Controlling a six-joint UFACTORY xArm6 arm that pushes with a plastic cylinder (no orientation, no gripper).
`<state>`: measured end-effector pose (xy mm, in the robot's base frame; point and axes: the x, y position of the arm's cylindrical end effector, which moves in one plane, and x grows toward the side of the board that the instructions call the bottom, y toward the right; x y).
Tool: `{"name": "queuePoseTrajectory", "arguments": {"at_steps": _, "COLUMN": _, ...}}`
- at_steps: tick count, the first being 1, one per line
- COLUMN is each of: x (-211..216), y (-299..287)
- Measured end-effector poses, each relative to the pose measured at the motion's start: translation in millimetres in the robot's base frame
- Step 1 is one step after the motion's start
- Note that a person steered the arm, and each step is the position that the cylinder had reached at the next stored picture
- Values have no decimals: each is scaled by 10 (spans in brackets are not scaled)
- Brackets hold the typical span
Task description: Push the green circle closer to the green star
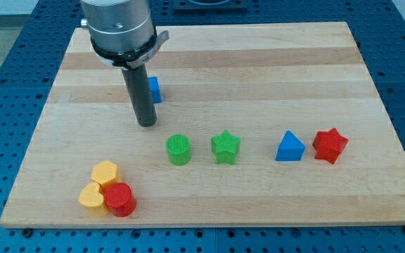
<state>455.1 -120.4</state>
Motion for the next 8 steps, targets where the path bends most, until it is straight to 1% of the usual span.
{"name": "queuePoseTrajectory", "arguments": {"at_steps": 2, "x": 319, "y": -1256}}
{"name": "queuePoseTrajectory", "arguments": {"at_steps": 3, "x": 1360, "y": -1052}}
{"name": "queuePoseTrajectory", "arguments": {"at_steps": 4, "x": 1635, "y": -1066}}
{"name": "queuePoseTrajectory", "arguments": {"at_steps": 5, "x": 1627, "y": -987}}
{"name": "queuePoseTrajectory", "arguments": {"at_steps": 8, "x": 1637, "y": -64}}
